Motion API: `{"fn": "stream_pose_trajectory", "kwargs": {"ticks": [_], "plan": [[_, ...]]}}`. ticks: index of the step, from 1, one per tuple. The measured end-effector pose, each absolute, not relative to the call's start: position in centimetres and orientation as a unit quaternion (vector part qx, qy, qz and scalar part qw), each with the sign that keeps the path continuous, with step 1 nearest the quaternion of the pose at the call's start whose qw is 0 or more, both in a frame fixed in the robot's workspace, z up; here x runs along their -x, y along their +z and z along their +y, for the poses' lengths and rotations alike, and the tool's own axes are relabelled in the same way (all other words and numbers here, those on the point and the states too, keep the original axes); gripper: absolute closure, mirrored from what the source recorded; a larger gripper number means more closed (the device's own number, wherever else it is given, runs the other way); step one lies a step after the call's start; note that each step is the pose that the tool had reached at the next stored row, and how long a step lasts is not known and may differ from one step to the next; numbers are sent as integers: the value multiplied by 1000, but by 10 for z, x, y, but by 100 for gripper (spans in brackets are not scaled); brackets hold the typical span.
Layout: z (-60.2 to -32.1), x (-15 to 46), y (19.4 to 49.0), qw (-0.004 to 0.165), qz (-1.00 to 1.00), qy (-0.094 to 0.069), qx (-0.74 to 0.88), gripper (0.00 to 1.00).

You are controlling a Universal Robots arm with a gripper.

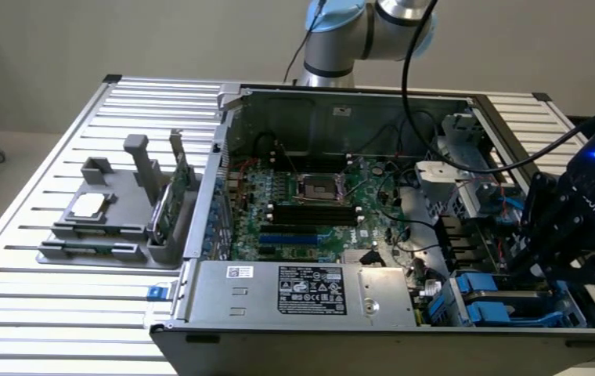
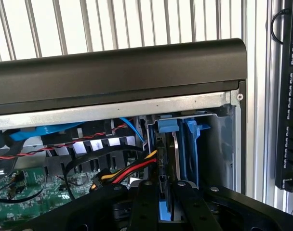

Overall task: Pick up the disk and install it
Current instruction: 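Insert the second disk wire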

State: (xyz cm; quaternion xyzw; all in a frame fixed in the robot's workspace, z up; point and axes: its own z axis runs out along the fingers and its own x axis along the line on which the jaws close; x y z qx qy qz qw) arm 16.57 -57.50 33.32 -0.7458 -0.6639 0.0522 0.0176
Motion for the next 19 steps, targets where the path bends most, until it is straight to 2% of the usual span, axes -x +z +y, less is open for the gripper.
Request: {"fn": "stream_pose_trajectory", "kwargs": {"ticks": [19], "plan": [[-575, -166, 333, 15, -680, 54, 731, 83]]}}
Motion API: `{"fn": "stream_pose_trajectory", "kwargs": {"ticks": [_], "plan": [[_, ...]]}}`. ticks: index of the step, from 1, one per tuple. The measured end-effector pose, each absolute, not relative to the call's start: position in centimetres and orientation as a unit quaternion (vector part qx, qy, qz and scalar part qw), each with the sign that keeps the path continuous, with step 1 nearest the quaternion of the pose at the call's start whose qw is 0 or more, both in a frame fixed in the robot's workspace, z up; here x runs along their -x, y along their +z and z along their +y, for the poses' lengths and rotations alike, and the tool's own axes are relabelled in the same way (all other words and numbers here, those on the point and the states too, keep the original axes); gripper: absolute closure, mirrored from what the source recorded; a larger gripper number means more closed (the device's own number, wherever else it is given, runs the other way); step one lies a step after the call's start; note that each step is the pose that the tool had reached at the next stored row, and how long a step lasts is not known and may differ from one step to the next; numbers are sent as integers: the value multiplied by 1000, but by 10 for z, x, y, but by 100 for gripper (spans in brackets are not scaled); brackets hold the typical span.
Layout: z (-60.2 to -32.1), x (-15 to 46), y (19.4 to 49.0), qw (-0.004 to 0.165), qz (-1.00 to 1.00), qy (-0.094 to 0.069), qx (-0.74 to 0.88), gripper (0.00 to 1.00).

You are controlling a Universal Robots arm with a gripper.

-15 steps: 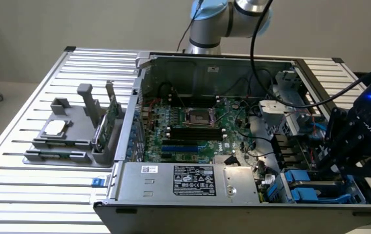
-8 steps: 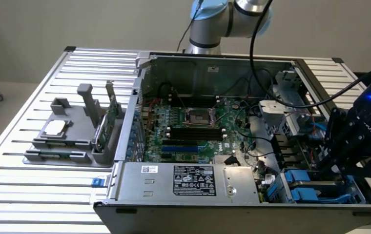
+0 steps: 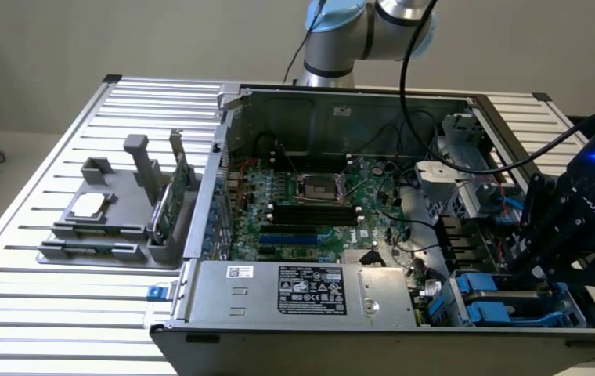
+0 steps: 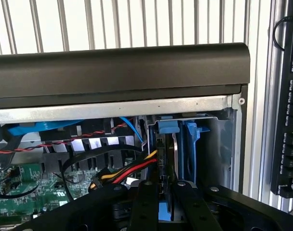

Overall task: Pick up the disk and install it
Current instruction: 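Insert the second disk wire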

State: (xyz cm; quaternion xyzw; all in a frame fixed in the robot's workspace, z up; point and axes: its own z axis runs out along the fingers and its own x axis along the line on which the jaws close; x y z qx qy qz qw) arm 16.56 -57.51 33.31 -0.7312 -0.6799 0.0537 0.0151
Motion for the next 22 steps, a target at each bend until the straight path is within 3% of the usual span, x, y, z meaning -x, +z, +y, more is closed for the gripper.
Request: {"fn": "stream_pose_trajectory", "kwargs": {"ticks": [22], "plan": [[-575, -168, 333, 26, -680, 66, 730, 83]]}}
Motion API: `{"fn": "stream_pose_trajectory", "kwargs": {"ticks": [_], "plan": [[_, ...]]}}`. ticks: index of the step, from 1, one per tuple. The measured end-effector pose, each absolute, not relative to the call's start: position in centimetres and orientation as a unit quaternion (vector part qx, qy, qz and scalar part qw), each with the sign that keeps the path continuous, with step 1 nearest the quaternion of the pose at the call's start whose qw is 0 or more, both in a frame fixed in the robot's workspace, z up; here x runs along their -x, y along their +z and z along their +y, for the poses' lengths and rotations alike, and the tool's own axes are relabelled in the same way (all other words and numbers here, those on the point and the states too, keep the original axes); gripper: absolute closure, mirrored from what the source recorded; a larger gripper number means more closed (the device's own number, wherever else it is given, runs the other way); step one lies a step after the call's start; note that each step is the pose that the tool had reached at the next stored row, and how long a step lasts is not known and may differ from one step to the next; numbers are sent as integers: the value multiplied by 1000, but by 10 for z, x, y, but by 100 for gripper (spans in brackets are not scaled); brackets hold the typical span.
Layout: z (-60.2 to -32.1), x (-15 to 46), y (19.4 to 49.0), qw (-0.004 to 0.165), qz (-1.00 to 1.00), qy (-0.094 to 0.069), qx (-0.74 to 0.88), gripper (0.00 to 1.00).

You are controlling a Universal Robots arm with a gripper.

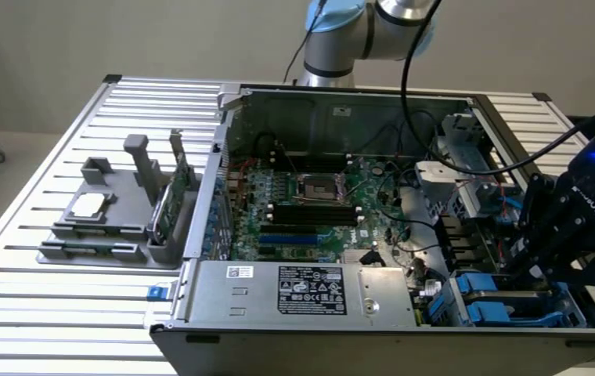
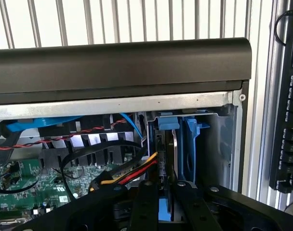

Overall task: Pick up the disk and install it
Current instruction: 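Insert the second disk wire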

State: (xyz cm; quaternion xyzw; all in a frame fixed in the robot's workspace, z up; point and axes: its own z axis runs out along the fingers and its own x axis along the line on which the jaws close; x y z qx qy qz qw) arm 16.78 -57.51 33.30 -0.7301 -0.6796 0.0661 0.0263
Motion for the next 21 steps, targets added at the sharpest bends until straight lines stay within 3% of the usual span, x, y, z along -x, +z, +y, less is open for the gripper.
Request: {"fn": "stream_pose_trajectory", "kwargs": {"ticks": [12, 21], "plan": [[-574, -180, 336, 43, -679, 84, 728, 83], [-573, -190, 336, 71, -676, 114, 724, 83]]}}
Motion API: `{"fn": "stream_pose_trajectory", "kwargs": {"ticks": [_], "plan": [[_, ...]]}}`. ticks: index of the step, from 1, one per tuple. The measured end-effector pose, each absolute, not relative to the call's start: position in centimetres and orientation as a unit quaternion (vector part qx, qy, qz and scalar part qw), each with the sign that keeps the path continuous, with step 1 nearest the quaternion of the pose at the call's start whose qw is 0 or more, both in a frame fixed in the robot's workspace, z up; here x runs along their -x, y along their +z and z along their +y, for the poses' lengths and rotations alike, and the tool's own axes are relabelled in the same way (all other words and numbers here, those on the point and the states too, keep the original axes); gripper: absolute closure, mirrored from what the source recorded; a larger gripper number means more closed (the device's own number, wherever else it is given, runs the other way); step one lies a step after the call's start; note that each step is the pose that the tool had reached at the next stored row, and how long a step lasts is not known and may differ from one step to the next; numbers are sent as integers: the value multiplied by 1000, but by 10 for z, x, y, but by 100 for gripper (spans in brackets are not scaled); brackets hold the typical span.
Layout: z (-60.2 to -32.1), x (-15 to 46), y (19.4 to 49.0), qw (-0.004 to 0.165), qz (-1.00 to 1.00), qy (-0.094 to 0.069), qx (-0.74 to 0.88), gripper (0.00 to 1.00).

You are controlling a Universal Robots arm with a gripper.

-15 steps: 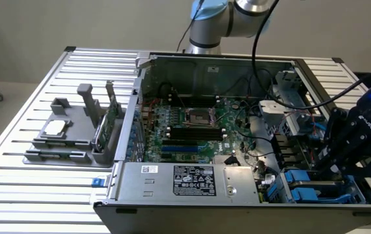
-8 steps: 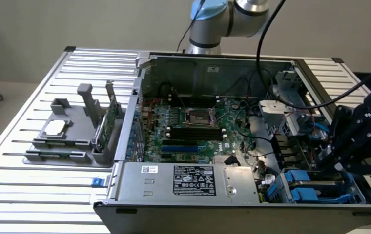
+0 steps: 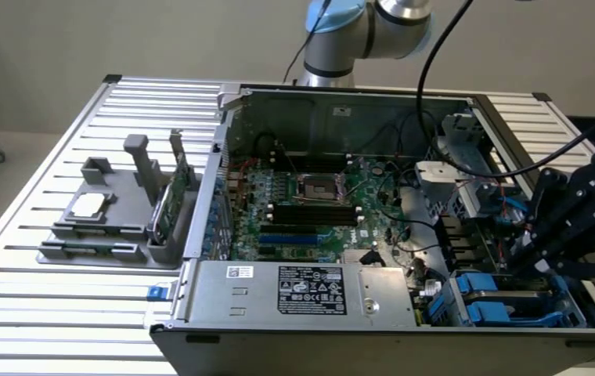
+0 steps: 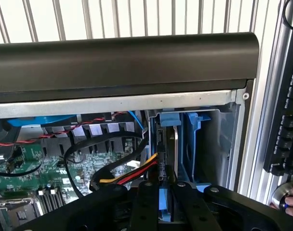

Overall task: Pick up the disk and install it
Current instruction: 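Insert the second disk wire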

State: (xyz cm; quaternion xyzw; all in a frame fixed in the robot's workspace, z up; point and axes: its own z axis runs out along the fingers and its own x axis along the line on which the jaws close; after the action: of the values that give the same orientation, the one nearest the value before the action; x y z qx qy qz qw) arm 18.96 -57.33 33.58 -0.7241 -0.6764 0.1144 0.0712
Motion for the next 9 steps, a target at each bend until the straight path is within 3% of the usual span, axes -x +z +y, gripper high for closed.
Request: {"fn": "stream_pose_trajectory", "kwargs": {"ticks": [9], "plan": [[-574, -193, 335, 77, -676, 118, 723, 83]]}}
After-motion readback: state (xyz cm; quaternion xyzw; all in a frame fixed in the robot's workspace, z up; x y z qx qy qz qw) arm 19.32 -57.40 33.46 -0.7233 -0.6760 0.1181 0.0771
